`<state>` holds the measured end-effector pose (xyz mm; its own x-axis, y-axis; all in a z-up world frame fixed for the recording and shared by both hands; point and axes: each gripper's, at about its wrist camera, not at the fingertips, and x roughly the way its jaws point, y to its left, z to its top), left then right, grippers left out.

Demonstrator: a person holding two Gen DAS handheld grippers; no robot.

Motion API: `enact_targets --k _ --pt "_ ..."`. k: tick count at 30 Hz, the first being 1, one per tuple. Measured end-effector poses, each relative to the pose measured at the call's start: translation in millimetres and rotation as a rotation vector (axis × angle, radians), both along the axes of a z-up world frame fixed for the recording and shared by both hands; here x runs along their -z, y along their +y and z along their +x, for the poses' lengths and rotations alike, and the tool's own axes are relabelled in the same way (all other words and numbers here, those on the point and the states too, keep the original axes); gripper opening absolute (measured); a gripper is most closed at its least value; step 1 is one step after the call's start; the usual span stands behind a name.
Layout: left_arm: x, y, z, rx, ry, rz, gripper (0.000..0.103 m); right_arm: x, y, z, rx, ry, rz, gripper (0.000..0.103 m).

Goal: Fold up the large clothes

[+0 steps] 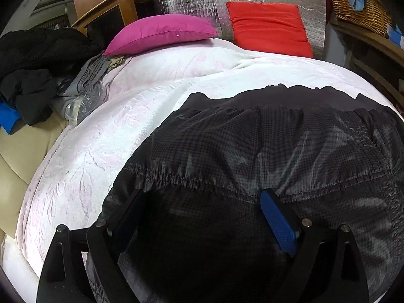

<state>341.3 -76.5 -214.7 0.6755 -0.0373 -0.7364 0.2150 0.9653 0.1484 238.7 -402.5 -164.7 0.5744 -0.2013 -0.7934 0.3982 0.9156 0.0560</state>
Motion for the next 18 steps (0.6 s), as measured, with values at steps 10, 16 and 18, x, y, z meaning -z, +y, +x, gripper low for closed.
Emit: enact_targets --k 10,16,18 --pt "1 2 -1 0.010 -0.004 -0.006 0.093 7 0 -9 -0.015 0.005 -0.022 0.068" --pt "-7 8 -8 -0.002 -0.008 -0.028 0.094 4 10 -25 -0.056 0.012 0.015 0.069" --pt "-16 13 -19 -0.011 -0.007 -0.041 0.094 13 23 -26 -0.073 0.056 -0.062 0.069"
